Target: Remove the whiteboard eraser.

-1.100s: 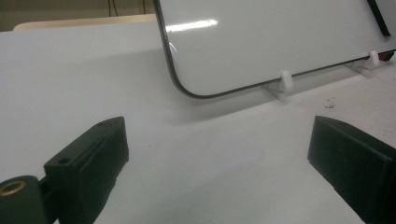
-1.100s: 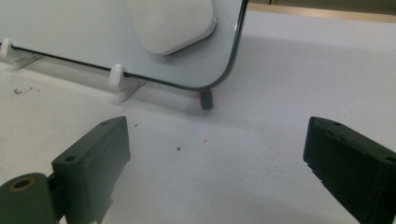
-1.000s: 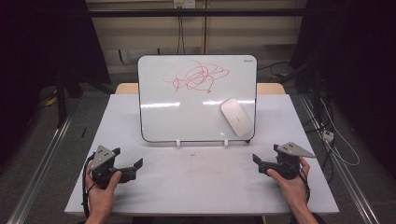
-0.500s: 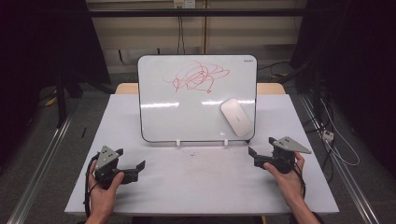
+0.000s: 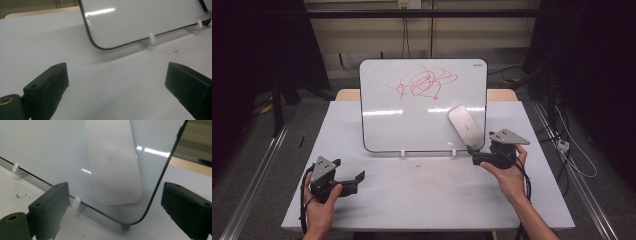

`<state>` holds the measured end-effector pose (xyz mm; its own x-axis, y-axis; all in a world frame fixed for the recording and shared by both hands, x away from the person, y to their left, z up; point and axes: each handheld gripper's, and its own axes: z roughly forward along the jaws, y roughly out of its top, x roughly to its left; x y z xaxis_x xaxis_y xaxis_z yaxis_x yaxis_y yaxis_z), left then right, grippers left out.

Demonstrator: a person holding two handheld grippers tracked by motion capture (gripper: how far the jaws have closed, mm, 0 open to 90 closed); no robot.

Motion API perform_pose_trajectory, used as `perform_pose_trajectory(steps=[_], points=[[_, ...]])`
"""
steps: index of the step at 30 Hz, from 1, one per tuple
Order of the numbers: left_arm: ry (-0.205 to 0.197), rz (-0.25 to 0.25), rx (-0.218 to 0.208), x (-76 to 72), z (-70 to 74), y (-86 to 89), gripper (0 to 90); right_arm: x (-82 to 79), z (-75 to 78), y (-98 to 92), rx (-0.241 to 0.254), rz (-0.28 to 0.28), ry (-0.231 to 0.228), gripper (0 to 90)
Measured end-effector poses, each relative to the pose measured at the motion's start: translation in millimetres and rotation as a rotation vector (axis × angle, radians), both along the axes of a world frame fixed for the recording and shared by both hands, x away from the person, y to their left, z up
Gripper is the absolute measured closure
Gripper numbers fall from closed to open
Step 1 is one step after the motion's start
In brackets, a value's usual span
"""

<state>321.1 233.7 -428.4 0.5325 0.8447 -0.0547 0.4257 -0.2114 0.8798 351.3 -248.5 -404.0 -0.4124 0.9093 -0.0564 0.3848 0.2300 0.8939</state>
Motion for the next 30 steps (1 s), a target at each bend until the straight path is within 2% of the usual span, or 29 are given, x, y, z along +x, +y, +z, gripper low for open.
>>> perform_pose_trajectory(steps=[4, 6, 7, 10, 14, 17, 21, 25, 28, 30], points=[[-0.004, -0.008, 0.008, 0.5, -0.1, -1.0, 5.1, 6.9, 4.4, 6.8, -0.019, 0.016, -0.002, 8.9], [-0.004, -0.031, 0.002, 0.3, -0.8, -1.8, 5.2, 10.3, 5.1, 9.4, -0.029, 0.023, 0.003, 13.3], [0.005, -0.031, -0.001, 0.4, -1.2, -1.8, 5.2, 11.6, 5.3, 10.8, -0.033, 0.027, 0.004, 15.8], [0.003, -0.02, 0.016, 0.9, -2.4, -1.7, 5.1, 15.6, 6.2, 15.2, -0.04, 0.033, -0.007, 14.2], [0.002, -0.025, 0.027, 1.7, -4.9, -0.5, 5.1, 20.7, 6.7, 21.5, -0.082, 0.027, -0.011, 16.6], [0.016, -0.019, 0.021, 2.2, -6.7, 2.8, 5.1, 24.6, 8.9, 23.6, -0.071, 0.031, 0.015, 17.7], [0.015, -0.021, 0.018, 3.1, -6.4, 3.8, 5.1, 30.5, 14.1, 29.0, -0.153, 0.012, -0.005, 20.9], [0.005, -0.016, 0.024, 2.4, -5.1, 4.2, 5.1, 39.5, 17.5, 33.2, -0.191, 0.012, -0.01, 22.9], [0.006, -0.015, 0.025, 2.8, -4.7, 4.1, 5.1, 45.1, 17.3, 37.8, -0.21, 0.019, -0.005, 20.5], [0.003, -0.019, 0.03, 2.6, -4.5, 3.2, 5.1, 47.7, 15.8, 43.1, -0.248, 0.02, -0.006, 20.6]])
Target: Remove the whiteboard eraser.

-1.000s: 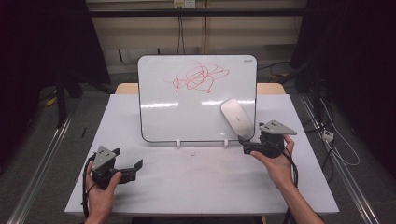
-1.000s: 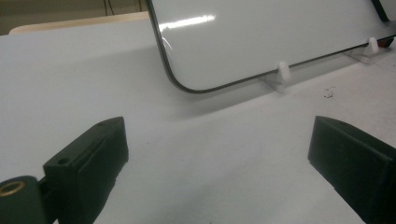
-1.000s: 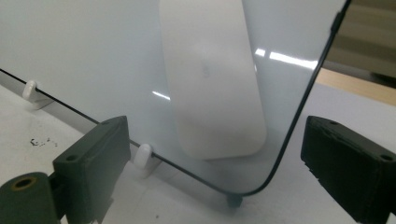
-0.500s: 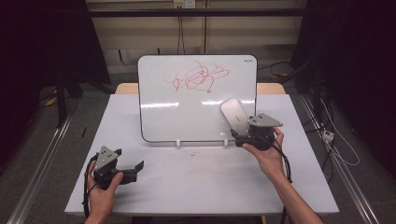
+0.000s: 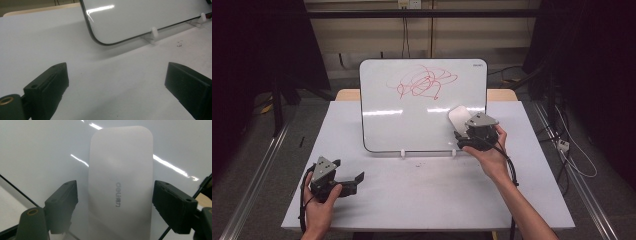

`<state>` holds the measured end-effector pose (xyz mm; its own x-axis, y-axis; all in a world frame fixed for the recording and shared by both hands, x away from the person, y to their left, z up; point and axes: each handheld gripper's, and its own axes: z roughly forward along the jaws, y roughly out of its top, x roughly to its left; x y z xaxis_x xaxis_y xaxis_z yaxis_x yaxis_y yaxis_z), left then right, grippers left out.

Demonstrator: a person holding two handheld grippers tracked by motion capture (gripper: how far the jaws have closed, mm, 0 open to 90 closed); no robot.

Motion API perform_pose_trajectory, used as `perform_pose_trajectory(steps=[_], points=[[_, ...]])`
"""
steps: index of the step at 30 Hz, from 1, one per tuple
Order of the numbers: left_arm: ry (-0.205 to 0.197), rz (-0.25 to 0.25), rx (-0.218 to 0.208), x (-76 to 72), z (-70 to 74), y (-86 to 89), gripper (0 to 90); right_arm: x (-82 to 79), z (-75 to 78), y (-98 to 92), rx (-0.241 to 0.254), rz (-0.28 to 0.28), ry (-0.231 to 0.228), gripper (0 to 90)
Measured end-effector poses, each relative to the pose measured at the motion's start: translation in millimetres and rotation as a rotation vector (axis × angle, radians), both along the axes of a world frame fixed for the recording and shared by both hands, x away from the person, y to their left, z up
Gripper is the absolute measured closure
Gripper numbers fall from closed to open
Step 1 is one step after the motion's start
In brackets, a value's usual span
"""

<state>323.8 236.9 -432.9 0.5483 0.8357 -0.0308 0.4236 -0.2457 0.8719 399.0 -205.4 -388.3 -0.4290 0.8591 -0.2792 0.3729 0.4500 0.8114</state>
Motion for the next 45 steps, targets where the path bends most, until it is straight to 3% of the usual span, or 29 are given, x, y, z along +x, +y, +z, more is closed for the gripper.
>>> perform_pose_trajectory(steps=[20, 34, 45], points=[[-0.001, -0.009, 0.016, 3.1, 0.0, -2.6, 5.1, 8.8, -9.5, 8.3, -0.092, -0.041, -0.009, 28.6], [-0.002, 0.002, 0.007, 2.6, 0.0, 0.3, 5.1, 9.8, -7.9, 9.0, -0.079, -0.07, 0.021, 30.8], [0.006, -0.004, 0.009, 4.0, -0.8, -0.2, 5.1, 10.6, -5.5, 5.1, -0.052, -0.056, 0.04, 31.1]])
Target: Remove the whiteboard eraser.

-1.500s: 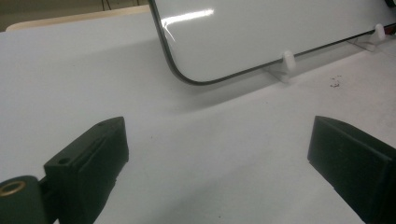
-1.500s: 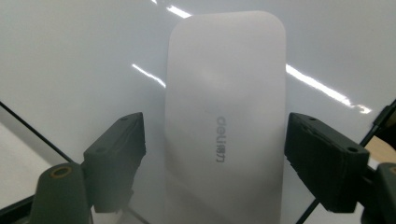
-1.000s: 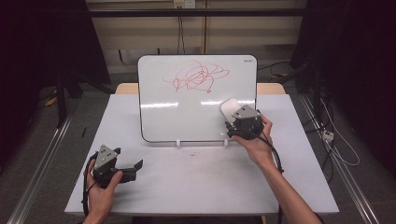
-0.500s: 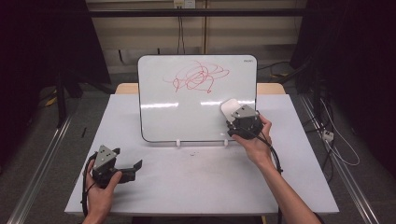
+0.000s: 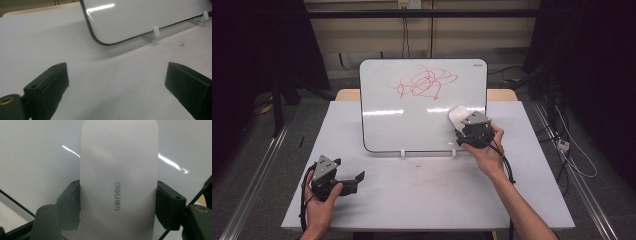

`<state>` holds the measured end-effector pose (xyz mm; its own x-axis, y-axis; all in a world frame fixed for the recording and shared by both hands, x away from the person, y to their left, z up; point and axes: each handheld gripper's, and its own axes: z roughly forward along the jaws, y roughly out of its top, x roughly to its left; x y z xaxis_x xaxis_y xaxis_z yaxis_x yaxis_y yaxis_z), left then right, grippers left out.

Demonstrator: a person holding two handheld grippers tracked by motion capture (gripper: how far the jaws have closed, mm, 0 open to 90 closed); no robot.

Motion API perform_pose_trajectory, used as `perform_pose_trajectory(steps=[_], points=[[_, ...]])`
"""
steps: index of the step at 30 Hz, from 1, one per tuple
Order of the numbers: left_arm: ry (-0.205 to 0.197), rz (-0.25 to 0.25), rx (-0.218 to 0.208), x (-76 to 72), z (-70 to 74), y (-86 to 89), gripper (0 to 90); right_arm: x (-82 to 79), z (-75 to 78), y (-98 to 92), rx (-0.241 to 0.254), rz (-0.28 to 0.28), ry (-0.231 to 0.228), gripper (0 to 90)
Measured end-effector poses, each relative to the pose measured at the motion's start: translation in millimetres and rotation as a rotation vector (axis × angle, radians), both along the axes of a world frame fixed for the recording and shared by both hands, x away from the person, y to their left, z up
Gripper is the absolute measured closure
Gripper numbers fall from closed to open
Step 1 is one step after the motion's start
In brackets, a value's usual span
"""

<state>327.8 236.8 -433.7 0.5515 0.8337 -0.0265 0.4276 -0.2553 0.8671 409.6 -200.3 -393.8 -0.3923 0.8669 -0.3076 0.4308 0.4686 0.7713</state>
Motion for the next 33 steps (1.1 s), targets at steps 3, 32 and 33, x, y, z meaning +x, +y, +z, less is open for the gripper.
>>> perform_pose_trajectory(steps=[3, 32, 33], points=[[0.002, 0.003, -0.006, -0.3, 0.0, 0.1, 5.1, -0.2, 0.4, -1.2, 0.017, 0.0, 0.005, 31.1], [0.005, 0.001, 0.001, -0.4, -1.5, 1.2, 5.2, -9.2, 10.0, -8.9, 0.187, 0.071, 0.017, 31.3], [0.008, 0.001, 0.001, -0.3, -1.7, 1.4, 5.2, -9.7, 10.7, -9.4, 0.188, 0.071, 0.013, 31.4]])
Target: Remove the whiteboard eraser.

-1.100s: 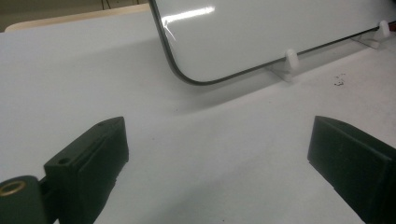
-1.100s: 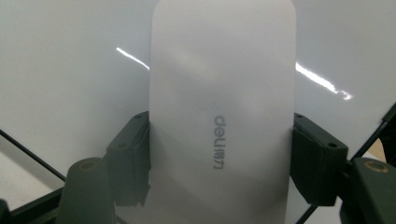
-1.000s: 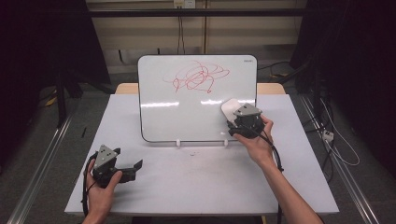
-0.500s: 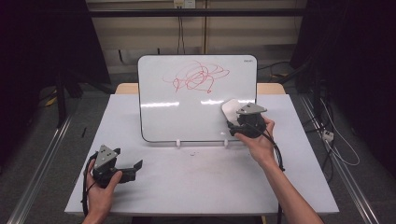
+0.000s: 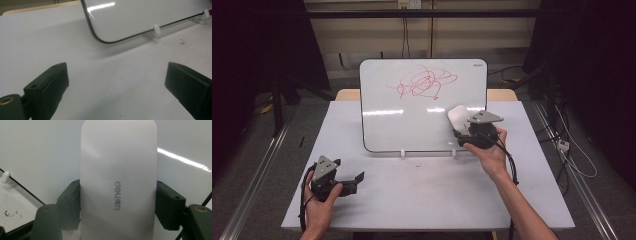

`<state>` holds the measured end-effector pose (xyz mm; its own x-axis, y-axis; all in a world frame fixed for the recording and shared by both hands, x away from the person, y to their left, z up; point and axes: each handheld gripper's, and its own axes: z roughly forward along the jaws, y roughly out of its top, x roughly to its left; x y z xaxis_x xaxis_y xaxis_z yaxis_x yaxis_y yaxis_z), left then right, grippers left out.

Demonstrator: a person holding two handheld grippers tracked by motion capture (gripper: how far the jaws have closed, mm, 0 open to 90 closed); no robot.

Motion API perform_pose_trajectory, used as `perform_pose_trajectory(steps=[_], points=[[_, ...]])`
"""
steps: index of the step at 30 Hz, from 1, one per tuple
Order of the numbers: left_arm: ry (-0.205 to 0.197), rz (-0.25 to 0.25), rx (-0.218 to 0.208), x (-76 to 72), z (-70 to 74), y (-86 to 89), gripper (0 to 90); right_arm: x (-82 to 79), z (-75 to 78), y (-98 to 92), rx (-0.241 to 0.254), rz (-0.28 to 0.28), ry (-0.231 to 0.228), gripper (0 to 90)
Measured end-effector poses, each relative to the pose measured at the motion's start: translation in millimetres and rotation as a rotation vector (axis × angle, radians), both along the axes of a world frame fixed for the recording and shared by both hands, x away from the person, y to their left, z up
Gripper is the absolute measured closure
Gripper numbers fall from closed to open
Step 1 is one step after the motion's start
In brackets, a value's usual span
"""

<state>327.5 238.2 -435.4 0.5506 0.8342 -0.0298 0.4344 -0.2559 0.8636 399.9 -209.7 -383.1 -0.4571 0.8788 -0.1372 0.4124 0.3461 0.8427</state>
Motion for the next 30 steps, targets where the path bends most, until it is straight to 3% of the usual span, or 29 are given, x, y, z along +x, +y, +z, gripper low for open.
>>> perform_pose_trajectory(steps=[11, 21, 30], points=[[0.001, 0.012, -0.009, -1.6, -0.8, 4.2, 5.1, -6.1, 6.0, -1.5, 0.026, 0.007, -0.045, 31.4], [0.009, 0.013, -0.007, -0.9, -1.1, 3.2, 5.1, -13.9, 13.9, -1.4, 0.021, 0.021, -0.101, 31.4], [0.002, 0.012, -0.001, -2.0, -0.1, 2.6, 5.2, -17.0, 17.3, -1.6, 0.013, 0.024, -0.119, 31.4]])
